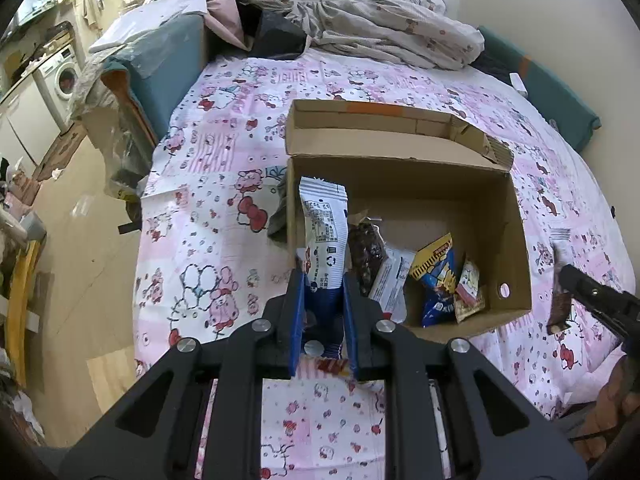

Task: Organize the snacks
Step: 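Carry both held white packets up and over into the cardboard box, then open both tools to drop the white packets into the box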

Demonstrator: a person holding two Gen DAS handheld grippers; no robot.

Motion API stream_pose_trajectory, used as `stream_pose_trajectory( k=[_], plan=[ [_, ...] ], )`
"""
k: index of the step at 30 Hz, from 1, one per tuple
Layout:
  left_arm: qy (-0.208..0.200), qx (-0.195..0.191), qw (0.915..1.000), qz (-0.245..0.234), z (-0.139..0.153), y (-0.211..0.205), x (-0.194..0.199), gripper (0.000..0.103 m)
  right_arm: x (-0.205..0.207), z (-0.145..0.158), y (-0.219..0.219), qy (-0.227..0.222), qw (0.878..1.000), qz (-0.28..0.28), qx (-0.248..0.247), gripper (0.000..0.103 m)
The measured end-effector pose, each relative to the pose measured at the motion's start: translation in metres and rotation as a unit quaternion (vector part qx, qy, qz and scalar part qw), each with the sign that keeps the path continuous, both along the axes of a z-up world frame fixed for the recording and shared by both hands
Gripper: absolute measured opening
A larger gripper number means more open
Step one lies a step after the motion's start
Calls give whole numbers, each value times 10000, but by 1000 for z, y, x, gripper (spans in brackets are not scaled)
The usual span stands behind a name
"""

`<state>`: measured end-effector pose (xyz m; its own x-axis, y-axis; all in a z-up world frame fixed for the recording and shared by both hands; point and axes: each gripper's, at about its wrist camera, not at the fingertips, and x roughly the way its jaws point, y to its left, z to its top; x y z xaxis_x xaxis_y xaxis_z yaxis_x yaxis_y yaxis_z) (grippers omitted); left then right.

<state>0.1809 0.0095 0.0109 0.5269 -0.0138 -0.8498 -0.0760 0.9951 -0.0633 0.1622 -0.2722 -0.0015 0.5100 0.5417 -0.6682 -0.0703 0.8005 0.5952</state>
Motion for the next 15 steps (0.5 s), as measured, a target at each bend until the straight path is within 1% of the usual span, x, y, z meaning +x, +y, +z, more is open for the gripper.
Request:
stream_pose_trajectory(
  k=[5, 8, 11, 12, 14, 15],
  plan=[
    [137, -150, 9998, -3, -18, -3, 16, 15, 18, -18, 1, 225, 9997, -48, -90, 18],
    [147, -215, 9996, -113, -28, -8, 21, 15, 27, -24, 6, 263, 9994, 14, -224, 18],
    [221, -267, 9992, -219, -42, -10, 25, 15, 37, -29, 8, 275, 9994, 65, -198, 18],
    [264, -333, 9988, -234, -45, -10, 26, 15, 39, -31, 7, 287, 9994, 72, -179, 19],
    [318, -590, 9972, -323, -54, -9, 29, 15, 45, -37, 8, 344, 9993, 80, -126, 19],
    [351, -637, 9968, -323, -58, -9, 30, 15, 48, -42, 8, 415, 9991, 77, -73, 19]
  ],
)
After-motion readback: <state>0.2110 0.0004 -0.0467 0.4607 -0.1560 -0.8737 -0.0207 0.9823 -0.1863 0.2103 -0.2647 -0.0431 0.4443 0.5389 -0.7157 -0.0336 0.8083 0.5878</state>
